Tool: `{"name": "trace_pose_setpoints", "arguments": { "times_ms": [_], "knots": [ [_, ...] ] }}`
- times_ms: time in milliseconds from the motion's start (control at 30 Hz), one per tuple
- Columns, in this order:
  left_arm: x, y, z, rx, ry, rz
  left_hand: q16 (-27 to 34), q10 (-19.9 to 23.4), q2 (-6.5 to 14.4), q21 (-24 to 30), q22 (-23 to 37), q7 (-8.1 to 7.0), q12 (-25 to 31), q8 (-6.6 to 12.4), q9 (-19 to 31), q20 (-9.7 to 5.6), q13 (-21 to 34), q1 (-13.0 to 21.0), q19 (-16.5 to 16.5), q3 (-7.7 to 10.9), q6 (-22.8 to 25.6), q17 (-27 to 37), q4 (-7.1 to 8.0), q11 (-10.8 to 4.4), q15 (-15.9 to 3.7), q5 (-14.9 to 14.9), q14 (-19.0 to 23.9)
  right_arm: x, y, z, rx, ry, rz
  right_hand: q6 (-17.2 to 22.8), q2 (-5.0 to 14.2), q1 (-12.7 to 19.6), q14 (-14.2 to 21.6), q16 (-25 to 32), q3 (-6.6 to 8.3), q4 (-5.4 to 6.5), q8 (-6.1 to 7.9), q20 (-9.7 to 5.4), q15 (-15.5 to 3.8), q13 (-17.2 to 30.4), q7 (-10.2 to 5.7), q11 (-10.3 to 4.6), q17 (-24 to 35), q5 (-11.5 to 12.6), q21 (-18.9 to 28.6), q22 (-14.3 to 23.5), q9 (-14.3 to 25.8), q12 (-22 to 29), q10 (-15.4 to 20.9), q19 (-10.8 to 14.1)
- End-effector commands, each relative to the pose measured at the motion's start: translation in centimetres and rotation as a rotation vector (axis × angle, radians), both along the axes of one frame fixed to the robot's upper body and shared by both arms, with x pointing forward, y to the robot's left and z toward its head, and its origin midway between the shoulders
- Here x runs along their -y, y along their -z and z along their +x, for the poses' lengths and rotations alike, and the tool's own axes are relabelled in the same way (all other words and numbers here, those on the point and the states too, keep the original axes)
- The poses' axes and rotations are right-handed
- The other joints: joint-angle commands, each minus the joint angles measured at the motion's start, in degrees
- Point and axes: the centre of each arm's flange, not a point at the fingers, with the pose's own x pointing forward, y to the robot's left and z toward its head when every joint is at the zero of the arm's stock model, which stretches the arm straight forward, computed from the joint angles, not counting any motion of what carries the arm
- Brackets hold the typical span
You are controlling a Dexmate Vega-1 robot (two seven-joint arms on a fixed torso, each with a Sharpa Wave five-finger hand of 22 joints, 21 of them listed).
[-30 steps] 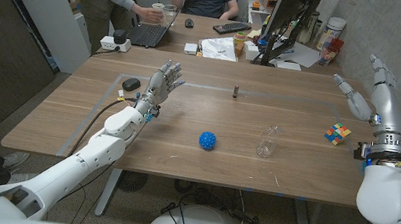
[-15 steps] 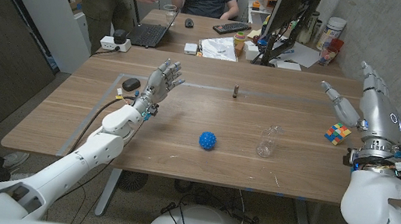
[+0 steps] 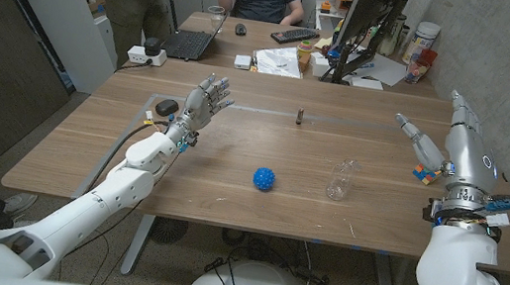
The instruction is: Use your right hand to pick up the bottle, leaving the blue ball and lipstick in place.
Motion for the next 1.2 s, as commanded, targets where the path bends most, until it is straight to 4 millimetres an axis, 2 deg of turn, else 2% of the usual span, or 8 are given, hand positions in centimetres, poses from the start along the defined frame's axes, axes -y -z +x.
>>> {"name": "trace_pose_setpoints", "arguments": {
  "times_ms": [33,400,667,1200],
  "knots": [
    [-0.4,-0.3,0.0,0.005,0.016,0.020,0.3,-0.3,4.6,-0.2,0.1,0.19,0.4,0.24,0.2,0.17,0.3,0.1,0.1,0.12,-0.1,0.3,0.04,-0.34,0.05,0.4,-0.2,-1.9,2.0,0.5,-0.043,-0.028,0.050,-0.1,-0.77,0.4,0.3,0.2,-0.40,0.11,0.13,0.16,0.03,0.1,-0.12,0.01,0.1,0.6,-0.8,-0.1,0.2,0.4,-0.1,-1.5],
    [-0.8,-0.6,-0.2,0.012,0.027,0.035,0.3,-0.3,4.6,-0.3,0.2,0.15,0.4,0.23,0.2,0.16,0.3,0.0,0.1,0.09,-0.1,0.3,0.05,-0.34,0.05,0.4,-0.2,-2.8,3.2,1.2,-0.083,-0.070,0.080,0.2,-0.95,0.7,0.3,0.2,-0.62,0.26,0.31,0.21,0.03,0.1,-0.13,0.00,0.1,0.9,-0.9,-0.1,0.2,0.4,-0.1,-1.6],
    [-1.1,-0.7,-0.3,0.012,0.027,0.045,0.3,-0.3,4.6,-0.2,0.2,0.17,0.4,0.23,0.2,0.20,0.3,0.0,0.2,0.07,-0.1,0.3,0.06,-0.35,0.02,0.4,-0.1,-3.6,3.7,1.9,-0.098,-0.077,0.079,0.0,-0.91,1.1,0.1,0.1,-0.66,0.32,0.27,-0.52,-0.03,0.1,-0.04,-0.02,0.1,1.2,-1.2,-0.1,0.2,0.3,-0.3,-2.0],
    [-1.7,-1.4,-0.6,0.023,0.023,0.070,0.3,-0.3,4.6,-0.2,0.2,0.20,0.4,0.24,0.2,0.22,0.3,0.0,0.3,0.01,-0.1,0.3,0.09,-0.36,-0.07,0.4,-0.1,-4.0,5.2,3.7,-0.183,0.036,0.037,-0.4,-0.98,3.2,-0.7,-0.3,-0.69,0.07,0.30,-1.80,-0.06,0.1,0.08,-0.09,0.2,2.2,-1.7,-0.1,0.3,0.0,-1.4,-3.1]
  ]
}}
